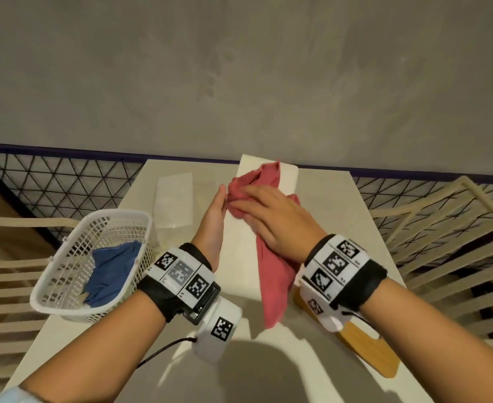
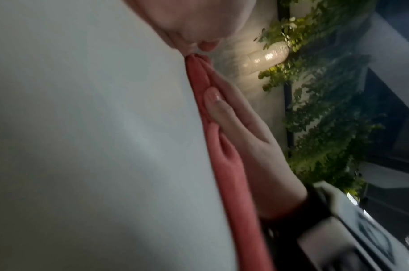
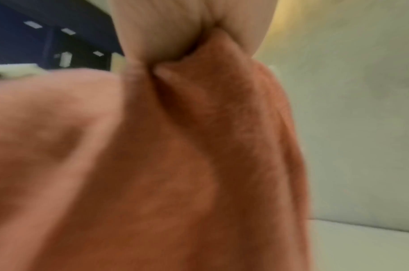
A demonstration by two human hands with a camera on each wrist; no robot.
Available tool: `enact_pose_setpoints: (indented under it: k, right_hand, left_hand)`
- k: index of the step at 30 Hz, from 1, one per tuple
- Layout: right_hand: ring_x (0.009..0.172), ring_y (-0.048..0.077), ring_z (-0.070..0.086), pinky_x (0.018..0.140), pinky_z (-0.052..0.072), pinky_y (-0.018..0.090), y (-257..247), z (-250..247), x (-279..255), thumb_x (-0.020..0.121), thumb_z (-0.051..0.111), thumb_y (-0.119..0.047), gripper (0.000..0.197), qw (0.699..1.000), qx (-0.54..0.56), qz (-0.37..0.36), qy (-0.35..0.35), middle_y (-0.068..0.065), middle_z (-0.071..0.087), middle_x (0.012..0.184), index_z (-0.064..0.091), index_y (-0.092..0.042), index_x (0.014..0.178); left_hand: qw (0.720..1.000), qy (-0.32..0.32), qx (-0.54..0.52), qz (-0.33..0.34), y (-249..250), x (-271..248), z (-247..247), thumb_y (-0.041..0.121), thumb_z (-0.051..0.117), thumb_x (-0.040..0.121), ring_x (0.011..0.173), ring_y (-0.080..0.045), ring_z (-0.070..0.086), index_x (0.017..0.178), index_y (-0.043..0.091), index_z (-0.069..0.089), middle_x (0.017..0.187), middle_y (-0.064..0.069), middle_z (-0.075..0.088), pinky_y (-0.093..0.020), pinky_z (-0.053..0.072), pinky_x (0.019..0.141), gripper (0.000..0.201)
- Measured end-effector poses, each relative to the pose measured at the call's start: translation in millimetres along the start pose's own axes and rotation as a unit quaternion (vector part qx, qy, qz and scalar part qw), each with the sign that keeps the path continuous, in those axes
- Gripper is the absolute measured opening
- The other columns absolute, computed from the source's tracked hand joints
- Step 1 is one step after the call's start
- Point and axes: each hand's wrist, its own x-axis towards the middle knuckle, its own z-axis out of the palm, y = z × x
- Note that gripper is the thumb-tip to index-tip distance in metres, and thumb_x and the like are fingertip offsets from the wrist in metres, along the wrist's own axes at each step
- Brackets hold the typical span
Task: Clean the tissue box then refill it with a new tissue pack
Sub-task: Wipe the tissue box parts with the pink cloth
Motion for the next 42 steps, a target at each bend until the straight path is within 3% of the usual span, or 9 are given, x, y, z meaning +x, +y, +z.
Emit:
enact_pose_setpoints:
  k: [4,9,14,16,21,29,34,37,42]
  right_hand:
    - [0.116,0.025,0.049,0.094,0.046,0.040,-1.0,4.5,7.4,0.091,0.039,-0.024,0.038,0.995,-0.010,0.072,0.066,0.010,0.057,0.126,0.057,-0.013,0.122]
    - [0.120,0.019,0.043,0.099,0.036,0.027,-12.1,14.7,-15.4,0.092,0.037,-0.025,0.038,0.997,-0.016,-0.067,-0.018,0.006,0.055,0.130,0.055,-0.017,0.125]
    - [0.127,0.026,0.040,0.107,0.026,0.026,27.8,-1.6,14.6,0.094,0.035,-0.024,0.042,0.991,0.031,0.103,0.075,0.013,0.044,0.138,0.048,-0.011,0.132]
    - [0.125,0.031,0.040,0.105,0.035,0.043,23.3,2.8,19.5,0.090,0.044,-0.015,0.040,0.987,0.015,0.128,0.096,0.016,0.045,0.136,0.049,-0.008,0.129]
    - [0.109,0.023,0.041,0.084,0.049,0.052,-14.9,28.4,-9.0,0.083,0.051,-0.009,0.036,0.998,0.003,-0.028,0.051,0.010,0.060,0.119,0.059,-0.015,0.118]
    - [0.101,0.019,0.041,0.088,0.036,0.032,3.6,25.5,-43.8,0.079,0.047,-0.027,0.034,0.978,-0.042,-0.206,0.008,0.006,0.070,0.106,0.070,-0.017,0.103]
    - [0.109,0.024,0.041,0.088,0.049,0.047,20.7,19.0,-30.9,0.082,0.045,-0.014,0.036,0.992,-0.009,-0.112,0.060,0.012,0.063,0.117,0.062,-0.019,0.113]
    - [0.115,0.024,0.043,0.106,0.031,0.020,28.9,9.3,-1.0,0.090,0.044,-0.017,0.033,0.985,0.100,-0.027,0.140,0.015,0.053,0.125,0.062,-0.004,0.115]
    - [0.119,0.015,0.045,0.094,0.018,-0.008,37.7,-18.6,39.2,0.094,0.044,-0.017,0.036,0.946,0.219,0.152,0.183,0.018,0.050,0.129,0.054,-0.004,0.126]
  left_hand:
    - [0.999,0.017,0.021,-0.025,-1.0,1.0,-0.5,0.054,0.024,0.093,0.077,-0.009,0.067,0.088,0.026,0.062,0.080,0.005,0.071,-0.025,0.050,0.074,0.047]
    - [0.999,0.049,0.010,-0.019,4.3,6.5,-5.2,0.055,0.024,0.093,0.077,-0.009,0.065,0.092,0.017,0.064,0.069,0.005,0.073,-0.021,0.051,0.069,0.055]
    - [0.997,0.065,0.017,-0.049,-6.0,1.3,6.7,0.059,0.029,0.090,0.111,-0.019,0.059,0.114,0.024,0.060,0.119,-0.002,0.064,-0.038,0.038,0.106,0.053]
    - [0.996,0.066,-0.007,-0.055,-6.9,0.0,5.1,0.053,0.029,0.093,0.113,-0.023,0.058,0.116,0.023,0.059,0.117,-0.004,0.065,-0.040,0.038,0.105,0.048]
    - [0.994,0.087,-0.054,-0.044,-3.2,8.5,-7.4,0.046,0.032,0.094,0.093,-0.023,0.064,0.115,0.007,0.060,0.099,-0.009,0.068,-0.032,0.049,0.085,0.053]
    - [0.983,0.169,-0.064,-0.036,8.4,18.2,-20.4,0.048,0.025,0.096,0.120,-0.027,0.053,0.132,0.016,0.047,0.133,-0.009,0.055,-0.040,0.036,0.107,0.053]
    - [0.986,0.166,-0.033,-0.010,18.3,23.1,-15.2,0.052,0.021,0.094,0.115,-0.026,0.054,0.133,0.020,0.045,0.128,-0.004,0.056,-0.038,0.039,0.101,0.056]
    - [0.988,0.154,0.020,-0.001,6.9,19.6,-8.2,0.059,0.026,0.086,0.123,-0.025,0.051,0.134,0.023,0.044,0.136,-0.004,0.053,-0.046,0.035,0.108,0.062]
    - [0.992,0.123,0.004,-0.026,-29.1,6.7,-12.9,0.072,0.053,0.063,0.132,-0.019,0.041,0.136,0.027,0.042,0.143,0.003,0.046,-0.044,0.025,0.114,0.087]
